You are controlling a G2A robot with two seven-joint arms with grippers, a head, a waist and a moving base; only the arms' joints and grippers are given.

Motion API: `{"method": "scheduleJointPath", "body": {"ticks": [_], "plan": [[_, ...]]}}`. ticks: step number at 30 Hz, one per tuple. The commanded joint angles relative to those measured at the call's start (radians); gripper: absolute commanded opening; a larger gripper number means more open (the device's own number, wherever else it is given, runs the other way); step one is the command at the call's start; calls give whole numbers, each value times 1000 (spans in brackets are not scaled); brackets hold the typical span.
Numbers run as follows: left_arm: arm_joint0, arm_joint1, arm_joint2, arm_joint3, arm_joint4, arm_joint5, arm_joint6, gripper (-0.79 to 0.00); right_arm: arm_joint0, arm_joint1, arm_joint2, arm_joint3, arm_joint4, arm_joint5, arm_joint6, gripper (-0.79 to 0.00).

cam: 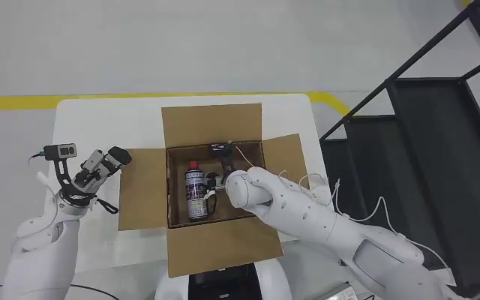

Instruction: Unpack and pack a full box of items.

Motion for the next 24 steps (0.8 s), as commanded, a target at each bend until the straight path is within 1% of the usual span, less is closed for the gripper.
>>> {"method": "scheduleJointPath", "body": {"ticks": [1, 3, 5, 9, 14, 19, 24], "plan": [[0, 0, 0, 0, 0, 0, 0, 0, 2, -6, -2, 10, -2, 1, 9, -71], [0, 0, 0, 0, 0, 0, 0, 0, 3, -12, -3, 17, -6, 4, 10, -18], [0, 0, 0, 0, 0, 0, 0, 0, 5, -18, -3, 26, -9, 4, 13, -40], [0, 0, 0, 0, 0, 0, 0, 0, 6, -29, -4, 46, -14, 5, 16, -43], [0, 0, 0, 0, 0, 0, 0, 0, 9, -44, -6, 76, -18, -2, 22, 0], [0, 0, 0, 0, 0, 0, 0, 0, 7, -56, 4, 59, -16, -24, 9, 0], [0, 0, 0, 0, 0, 0, 0, 0, -7, -55, 19, 28, -38, -20, 17, 0]]}}
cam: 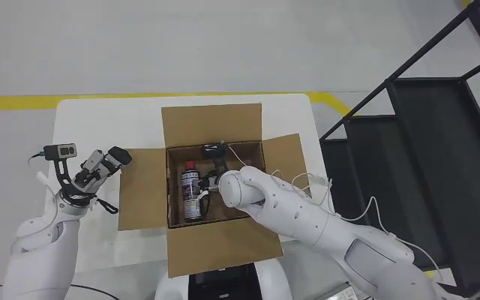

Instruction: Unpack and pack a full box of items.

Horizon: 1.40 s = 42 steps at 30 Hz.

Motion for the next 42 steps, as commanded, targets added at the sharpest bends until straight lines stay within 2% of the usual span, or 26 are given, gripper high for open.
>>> {"method": "scheduleJointPath", "body": {"ticks": [1, 22, 38, 39, 40, 42], "plan": [[0, 0, 0, 0, 0, 0, 0, 0, -6, 1, 6, -7, -10, 1, 5, 0], [0, 0, 0, 0, 0, 0, 0, 0, -9, -33, 30, 77, -64, 27, 28, 0], [0, 0, 0, 0, 0, 0, 0, 0, -33, -42, 40, 58, -139, 39, 78, 0], [0, 0, 0, 0, 0, 0, 0, 0, -32, -44, 41, 61, -139, 38, 79, -37], [0, 0, 0, 0, 0, 0, 0, 0, -32, -46, 42, 63, -140, 37, 79, -206], [0, 0, 0, 0, 0, 0, 0, 0, -31, -50, 44, 68, -142, 35, 79, -425]]}}
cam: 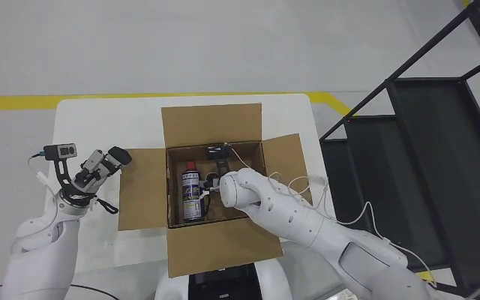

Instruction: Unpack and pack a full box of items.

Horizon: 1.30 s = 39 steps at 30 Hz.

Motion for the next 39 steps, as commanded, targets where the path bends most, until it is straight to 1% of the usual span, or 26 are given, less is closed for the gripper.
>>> {"method": "scheduleJointPath", "body": {"ticks": [1, 2, 3, 4, 14, 19, 23, 26, 33, 39], "plan": [[0, 0, 0, 0, 0, 0, 0, 0, 0, -3, 2, 5, -3, -2, 1, -523], [0, 0, 0, 0, 0, 0, 0, 0, 0, -5, 3, 8, -3, -5, 3, -594], [0, 0, 0, 0, 0, 0, 0, 0, 1, -6, 4, 9, -4, -8, 3, -767], [0, 0, 0, 0, 0, 0, 0, 0, 0, -8, 5, 11, -7, -10, 3, -785], [0, 0, 0, 0, 0, 0, 0, 0, -21, -13, 28, -11, -23, -37, 3, -785], [0, 0, 0, 0, 0, 0, 0, 0, -66, 2, 61, -88, -36, -68, 22, -785], [0, 0, 0, 0, 0, 0, 0, 0, -126, 32, 118, -215, -47, -115, 79, -785], [0, 0, 0, 0, 0, 0, 0, 0, -178, 63, 188, -338, -61, -155, 154, -785], [0, 0, 0, 0, 0, 0, 0, 0, -327, 134, 387, -641, -115, -265, 320, -785], [0, 0, 0, 0, 0, 0, 0, 0, -444, 177, 575, -828, -129, -345, 433, -785]]}}
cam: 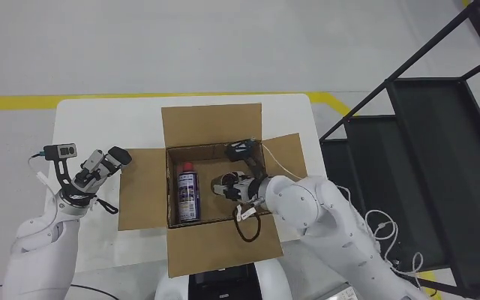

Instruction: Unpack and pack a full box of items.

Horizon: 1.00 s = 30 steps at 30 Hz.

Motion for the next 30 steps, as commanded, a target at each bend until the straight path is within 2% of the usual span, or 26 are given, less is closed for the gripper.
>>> {"method": "scheduleJointPath", "body": {"ticks": [1, 8, 14, 23, 30], "plan": [[0, 0, 0, 0, 0, 0, 0, 0, -38, 12, 77, -51, 6, -17, 31, -785], [0, 0, 0, 0, 0, 0, 0, 0, -162, 38, 328, -148, 114, -53, 71, -785], [0, 0, 0, 0, 0, 0, 0, 0, -239, 46, 519, -172, 273, -81, 25, -785], [1, 0, 0, -5, 3, 7, 11, 0, -246, 47, 532, -169, 284, -88, 23, -785], [41, 19, -121, -13, 157, 18, 95, 0, -246, 47, 532, -169, 284, -88, 23, -785]]}}
